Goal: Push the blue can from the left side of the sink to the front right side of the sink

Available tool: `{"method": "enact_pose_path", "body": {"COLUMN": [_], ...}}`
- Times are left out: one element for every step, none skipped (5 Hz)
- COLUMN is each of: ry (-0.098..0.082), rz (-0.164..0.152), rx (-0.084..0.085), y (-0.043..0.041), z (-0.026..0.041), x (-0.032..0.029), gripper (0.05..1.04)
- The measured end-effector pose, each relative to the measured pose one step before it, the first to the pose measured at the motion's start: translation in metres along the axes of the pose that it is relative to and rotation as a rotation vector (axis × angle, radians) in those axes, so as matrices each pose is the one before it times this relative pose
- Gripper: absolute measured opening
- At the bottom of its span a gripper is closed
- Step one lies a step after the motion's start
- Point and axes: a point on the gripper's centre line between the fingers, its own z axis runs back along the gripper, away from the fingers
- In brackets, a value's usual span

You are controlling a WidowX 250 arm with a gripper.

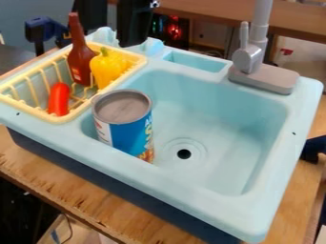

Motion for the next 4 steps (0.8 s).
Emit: {"method": "enact_pose_path", "body": {"ry": [0.0288, -0.0182, -0.0013, 0.0247], "rz": [-0.0005, -0.0377, -0.0069, 0.0588], "rx": [-0.005, 0.0252, 0.012, -0.0036], "y": [0.0001, 0.00309, 0.01173, 0.01832], "z": [-0.00735, -0.00152, -0.00926, -0.0131], "x": [0.00113, -0.00378, -0.01338, -0.01167], "gripper": [1.0, 1.0, 1.0, 1.0]}}
